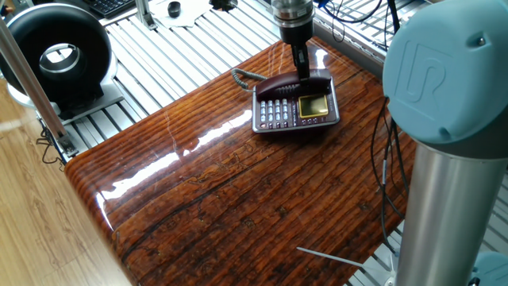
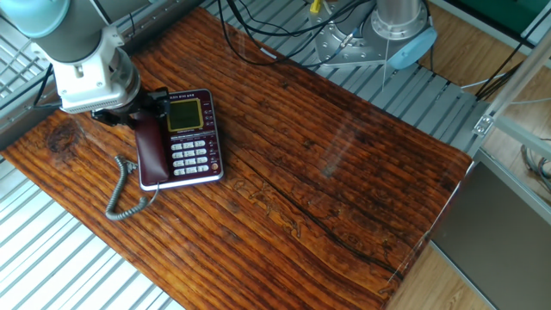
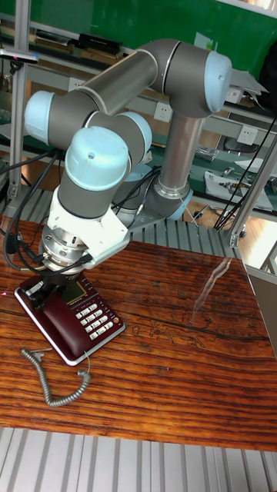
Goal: Place the handset of the telephone on the corresponding phone cradle
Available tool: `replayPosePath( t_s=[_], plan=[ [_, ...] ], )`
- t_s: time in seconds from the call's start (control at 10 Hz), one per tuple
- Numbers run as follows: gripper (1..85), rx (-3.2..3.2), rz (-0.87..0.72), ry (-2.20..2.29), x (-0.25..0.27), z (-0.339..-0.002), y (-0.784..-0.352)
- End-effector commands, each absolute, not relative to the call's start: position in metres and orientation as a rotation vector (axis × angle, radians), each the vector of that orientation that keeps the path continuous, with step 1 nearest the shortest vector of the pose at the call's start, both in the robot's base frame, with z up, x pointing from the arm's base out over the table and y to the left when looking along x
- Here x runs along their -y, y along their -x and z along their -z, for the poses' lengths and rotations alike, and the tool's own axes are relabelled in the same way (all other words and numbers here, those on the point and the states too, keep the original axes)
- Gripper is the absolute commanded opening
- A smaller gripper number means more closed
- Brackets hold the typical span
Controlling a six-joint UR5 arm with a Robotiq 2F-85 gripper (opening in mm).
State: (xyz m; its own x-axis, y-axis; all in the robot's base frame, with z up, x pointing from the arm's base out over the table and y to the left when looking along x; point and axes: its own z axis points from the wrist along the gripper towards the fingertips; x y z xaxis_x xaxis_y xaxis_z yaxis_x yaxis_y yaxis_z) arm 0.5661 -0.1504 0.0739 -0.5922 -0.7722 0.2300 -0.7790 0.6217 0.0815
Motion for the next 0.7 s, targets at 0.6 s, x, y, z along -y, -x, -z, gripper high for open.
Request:
replayPosePath(
  t_s=[0.6],
  plan=[
    [52.0,2.607,-0.037,-1.281,0.1502,-0.0743,-0.568]
  ],
)
